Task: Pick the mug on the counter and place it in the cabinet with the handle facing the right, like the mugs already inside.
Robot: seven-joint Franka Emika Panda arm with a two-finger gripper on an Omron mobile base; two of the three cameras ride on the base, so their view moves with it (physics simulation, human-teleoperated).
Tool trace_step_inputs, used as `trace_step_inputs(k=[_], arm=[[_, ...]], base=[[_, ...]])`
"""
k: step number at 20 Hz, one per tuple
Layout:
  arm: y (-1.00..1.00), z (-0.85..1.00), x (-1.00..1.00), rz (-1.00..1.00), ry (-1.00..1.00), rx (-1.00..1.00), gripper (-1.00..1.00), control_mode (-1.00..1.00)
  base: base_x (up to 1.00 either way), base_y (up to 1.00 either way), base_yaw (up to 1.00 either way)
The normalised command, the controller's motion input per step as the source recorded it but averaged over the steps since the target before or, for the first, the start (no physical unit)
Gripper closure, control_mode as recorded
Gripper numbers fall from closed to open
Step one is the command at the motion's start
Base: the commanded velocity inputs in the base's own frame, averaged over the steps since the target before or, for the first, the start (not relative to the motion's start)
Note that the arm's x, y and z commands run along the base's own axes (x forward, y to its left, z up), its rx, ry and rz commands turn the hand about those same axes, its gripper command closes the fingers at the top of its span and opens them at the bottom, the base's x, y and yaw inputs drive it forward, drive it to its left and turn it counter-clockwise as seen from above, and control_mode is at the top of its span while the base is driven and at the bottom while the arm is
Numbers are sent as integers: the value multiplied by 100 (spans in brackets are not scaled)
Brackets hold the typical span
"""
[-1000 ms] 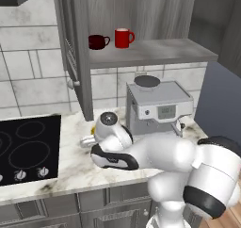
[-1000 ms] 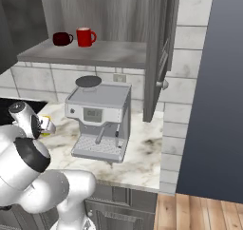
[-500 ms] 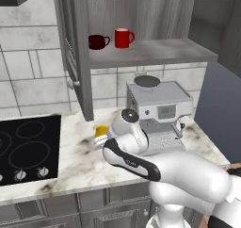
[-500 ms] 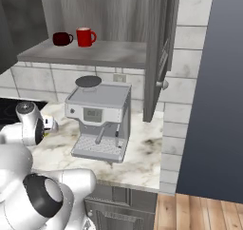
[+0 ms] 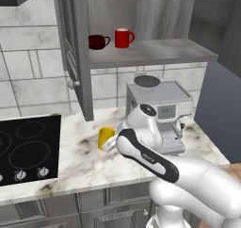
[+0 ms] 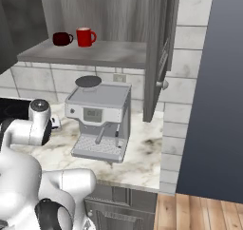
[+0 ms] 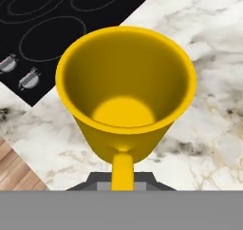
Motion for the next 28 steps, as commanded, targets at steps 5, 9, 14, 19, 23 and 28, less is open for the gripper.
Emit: trace_step_inputs(k=[5,9,14,19,23,28], arm=[[-6,29,-17,35,0,1,100,-100],[-14,49,-8,26,1,0,100,-100],[-16,45,-31,23,-3,-3,100,-100],[-3,52,-30,19,0,0,100,-100],[-25,52,-24,17,-6,0,100,-100],[-31,56,-29,8,-9,0,100,-100]], base=[[0,0,0],[0,0,0],[0,0,0],[0,0,0],[0,0,0],[0,0,0]])
